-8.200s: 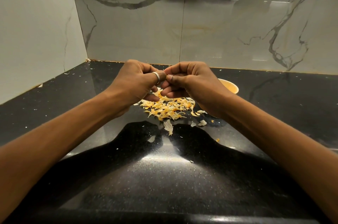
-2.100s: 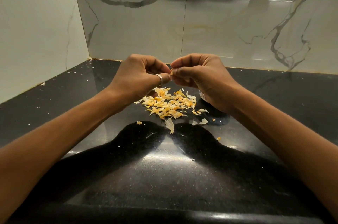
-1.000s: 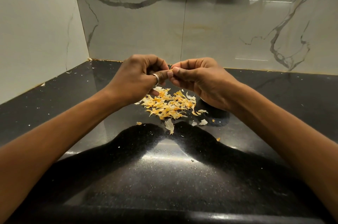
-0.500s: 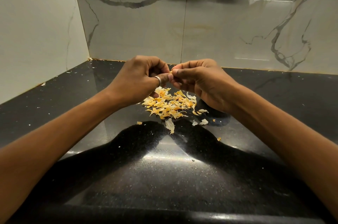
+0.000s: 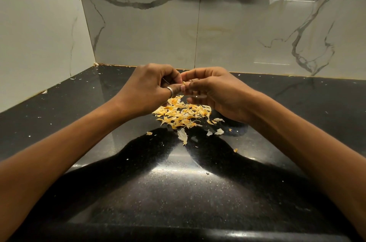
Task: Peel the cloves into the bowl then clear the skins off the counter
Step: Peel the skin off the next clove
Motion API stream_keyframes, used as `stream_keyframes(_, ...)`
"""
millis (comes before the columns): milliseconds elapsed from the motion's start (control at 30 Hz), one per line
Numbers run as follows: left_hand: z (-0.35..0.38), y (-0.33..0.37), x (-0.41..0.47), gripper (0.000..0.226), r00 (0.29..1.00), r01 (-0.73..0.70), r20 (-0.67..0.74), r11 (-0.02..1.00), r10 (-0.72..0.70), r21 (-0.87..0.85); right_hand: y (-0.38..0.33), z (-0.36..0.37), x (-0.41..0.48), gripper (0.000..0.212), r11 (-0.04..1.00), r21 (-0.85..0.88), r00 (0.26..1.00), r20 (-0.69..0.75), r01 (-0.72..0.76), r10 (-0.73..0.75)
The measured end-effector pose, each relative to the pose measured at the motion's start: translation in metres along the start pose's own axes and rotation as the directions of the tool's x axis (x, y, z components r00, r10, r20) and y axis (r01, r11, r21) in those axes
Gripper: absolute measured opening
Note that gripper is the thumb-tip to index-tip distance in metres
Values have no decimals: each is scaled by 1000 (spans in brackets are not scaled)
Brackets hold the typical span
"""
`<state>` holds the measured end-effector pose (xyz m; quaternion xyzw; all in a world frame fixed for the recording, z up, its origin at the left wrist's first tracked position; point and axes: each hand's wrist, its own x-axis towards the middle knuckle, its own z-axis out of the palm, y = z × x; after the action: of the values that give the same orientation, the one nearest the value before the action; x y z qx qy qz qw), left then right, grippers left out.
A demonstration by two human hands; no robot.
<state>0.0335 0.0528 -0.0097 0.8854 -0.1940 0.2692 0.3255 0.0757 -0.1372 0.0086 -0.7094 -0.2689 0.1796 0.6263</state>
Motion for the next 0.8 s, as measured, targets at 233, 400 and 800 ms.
stream_keyframes(233, 0, -1, 0, 10, 998, -33, -43, 996, 36, 77, 4, 0, 2, 20, 1000, -6, 1000, 1, 0, 0)
stream_keyframes(400, 0, -1, 1, 10, 999, -38, -35, 996, 41, 86, 4, -1, 4, 20, 1000, -13, 1000, -5, 4, -4)
stream_keyframes(800, -2, 5, -1, 7, 996, 21, -90, 992, -10, 127, 3, -1, 2, 8, 978, -184, 988, -97, 100, -119)
